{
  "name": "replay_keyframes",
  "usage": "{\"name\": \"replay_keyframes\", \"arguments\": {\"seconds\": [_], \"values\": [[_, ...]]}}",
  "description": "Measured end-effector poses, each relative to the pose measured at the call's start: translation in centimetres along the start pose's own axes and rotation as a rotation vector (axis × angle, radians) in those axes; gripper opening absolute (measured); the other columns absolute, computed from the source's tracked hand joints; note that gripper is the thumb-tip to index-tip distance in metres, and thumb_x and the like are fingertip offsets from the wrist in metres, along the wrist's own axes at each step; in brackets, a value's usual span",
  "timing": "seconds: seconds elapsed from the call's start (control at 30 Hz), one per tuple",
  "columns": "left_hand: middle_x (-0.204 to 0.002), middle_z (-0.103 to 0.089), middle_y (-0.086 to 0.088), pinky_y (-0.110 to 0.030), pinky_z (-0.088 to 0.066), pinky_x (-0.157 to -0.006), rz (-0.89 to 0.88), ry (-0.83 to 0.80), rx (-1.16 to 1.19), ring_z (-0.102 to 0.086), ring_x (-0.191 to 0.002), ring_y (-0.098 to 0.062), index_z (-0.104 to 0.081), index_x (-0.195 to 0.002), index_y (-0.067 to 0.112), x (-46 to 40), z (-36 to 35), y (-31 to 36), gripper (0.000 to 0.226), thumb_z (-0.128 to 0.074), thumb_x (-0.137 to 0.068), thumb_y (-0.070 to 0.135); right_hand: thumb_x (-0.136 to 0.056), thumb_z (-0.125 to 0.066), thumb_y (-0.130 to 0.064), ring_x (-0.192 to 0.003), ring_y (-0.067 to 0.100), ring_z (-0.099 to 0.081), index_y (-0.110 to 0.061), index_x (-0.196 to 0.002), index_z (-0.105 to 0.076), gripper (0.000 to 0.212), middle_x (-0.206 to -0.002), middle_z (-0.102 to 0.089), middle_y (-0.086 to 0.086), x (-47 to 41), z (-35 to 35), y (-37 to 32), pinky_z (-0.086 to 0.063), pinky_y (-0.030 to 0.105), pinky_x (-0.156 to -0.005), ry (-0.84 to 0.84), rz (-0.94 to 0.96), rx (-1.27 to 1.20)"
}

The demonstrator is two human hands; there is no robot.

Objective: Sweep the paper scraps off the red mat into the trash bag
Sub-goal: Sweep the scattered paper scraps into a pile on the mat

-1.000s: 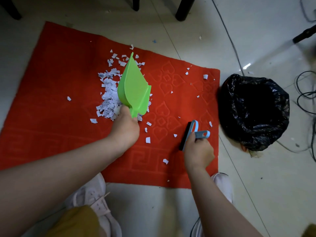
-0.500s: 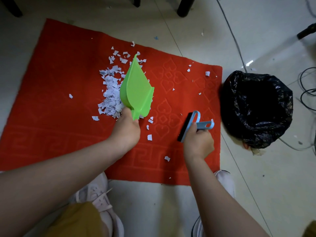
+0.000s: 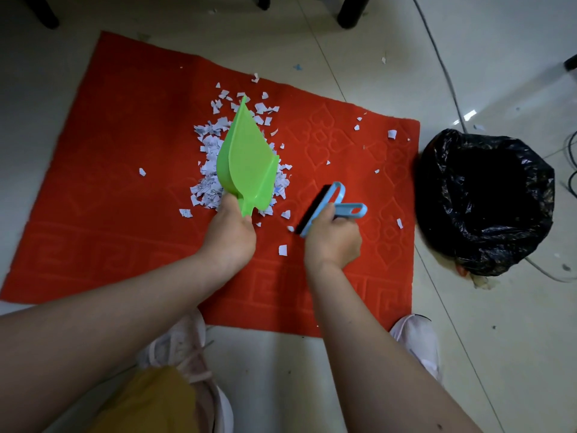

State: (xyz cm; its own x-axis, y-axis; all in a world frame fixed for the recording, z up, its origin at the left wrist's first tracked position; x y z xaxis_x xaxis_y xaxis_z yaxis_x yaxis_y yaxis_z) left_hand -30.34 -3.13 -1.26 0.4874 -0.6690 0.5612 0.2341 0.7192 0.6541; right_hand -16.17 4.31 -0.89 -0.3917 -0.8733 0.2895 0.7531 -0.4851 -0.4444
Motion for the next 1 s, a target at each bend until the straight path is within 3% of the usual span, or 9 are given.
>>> {"name": "replay_keyframes", "arguments": {"seconds": [0.2,0.37,0.53,0.6,0.67,0.77,0.87,1.0], "values": [[-0.105,-0.06,-0.023,-0.05,-0.052,-0.083,-0.007,-0.001,0.004,-0.062,-0.093,-0.042,-0.034,-0.12,0.008,0.1,0.4,-0.4,0.024,-0.038,-0.096,0.011,-0.098,-0.039,-0.035,-0.1,0.036,-0.061,-0.002,-0.103,-0.067,0.043,-0.102,-0.068,0.016,1.9,-1.6,0.2,-0.044,0.035,-0.081,-0.085,0.003,0.068],[-0.106,-0.061,-0.025,-0.049,-0.051,-0.084,-0.01,-0.002,-0.012,-0.061,-0.094,-0.044,-0.035,-0.118,0.005,0.3,0.5,-1.0,0.023,-0.039,-0.096,0.011,-0.097,-0.041,-0.038,-0.1,0.035,-0.062,-0.005,-0.097,-0.072,0.045,-0.101,-0.07,0.015,1.1,-2.0,-1.4,-0.043,0.034,-0.079,-0.06,-0.026,-0.077],[-0.102,-0.062,-0.023,-0.043,-0.051,-0.079,-0.001,-0.027,-0.028,-0.062,-0.09,-0.041,-0.032,-0.124,0.005,0.9,0.3,-1.6,0.029,-0.039,-0.097,0.011,-0.093,-0.049,-0.035,-0.085,0.024,-0.066,-0.017,-0.072,-0.075,0.038,-0.08,-0.072,0.003,0.5,1.2,0.0,-0.044,0.029,-0.077,-0.019,-0.09,-0.311],[-0.103,-0.063,-0.024,-0.041,-0.05,-0.077,-0.011,-0.035,-0.036,-0.062,-0.09,-0.042,-0.03,-0.129,0.003,1.3,0.2,-1.7,0.034,-0.038,-0.097,0.01,-0.085,-0.057,-0.03,-0.067,0.018,-0.066,-0.021,-0.053,-0.069,0.036,-0.063,-0.069,-0.002,0.7,2.4,1.3,-0.051,0.035,-0.076,-0.065,-0.175,-0.463],[-0.105,-0.062,-0.025,-0.041,-0.05,-0.078,-0.019,-0.037,-0.046,-0.062,-0.091,-0.043,-0.028,-0.133,0.002,1.8,0.1,-1.9,0.039,-0.039,-0.096,0.01,-0.077,-0.059,-0.027,-0.057,0.016,-0.064,-0.024,-0.047,-0.067,0.031,-0.056,-0.067,-0.002,0.7,3.4,2.9,-0.054,0.041,-0.073,-0.103,-0.245,-0.555],[-0.104,-0.062,-0.024,-0.044,-0.052,-0.079,-0.031,-0.048,-0.074,-0.062,-0.09,-0.043,-0.03,-0.129,0.003,2.7,0.2,-2.2,0.034,-0.039,-0.097,0.011,-0.076,-0.055,-0.034,-0.066,0.021,-0.068,-0.031,-0.053,-0.07,0.028,-0.055,-0.068,-0.004,0.3,5.3,5.9,-0.055,0.046,-0.078,-0.062,-0.236,-0.409],[-0.103,-0.062,-0.024,-0.046,-0.052,-0.079,-0.058,-0.071,-0.107,-0.062,-0.089,-0.043,-0.033,-0.121,0.004,3.6,-0.1,-2.3,0.027,-0.04,-0.097,0.011,-0.084,-0.05,-0.03,-0.079,0.029,-0.065,-0.013,-0.071,-0.068,0.028,-0.073,-0.069,0.005,1.4,7.1,9.4,-0.05,0.038,-0.076,-0.022,-0.195,-0.167],[-0.094,-0.062,-0.023,-0.047,-0.052,-0.073,-0.1,-0.134,-0.146,-0.063,-0.08,-0.04,-0.034,-0.108,0.008,5.2,-0.8,-2.4,0.013,-0.039,-0.097,0.01,-0.086,-0.049,-0.024,-0.078,0.029,-0.061,-0.013,-0.077,-0.061,0.019,-0.074,-0.065,0.005,5.3,7.2,13.3,-0.05,0.039,-0.076,-0.007,-0.191,-0.085]]}}
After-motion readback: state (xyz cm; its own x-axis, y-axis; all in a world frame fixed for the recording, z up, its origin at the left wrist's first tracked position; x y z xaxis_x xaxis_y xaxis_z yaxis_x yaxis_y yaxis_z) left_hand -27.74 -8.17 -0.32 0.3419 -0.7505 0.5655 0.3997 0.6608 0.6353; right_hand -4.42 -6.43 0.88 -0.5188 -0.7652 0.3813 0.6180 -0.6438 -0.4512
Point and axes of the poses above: each hand's wrist, its own x-axis away from the middle knuckle, its own z-axis out of the back of the hand, y = z × x, the point moved 3 cm from there along -x, towards the middle knuckle
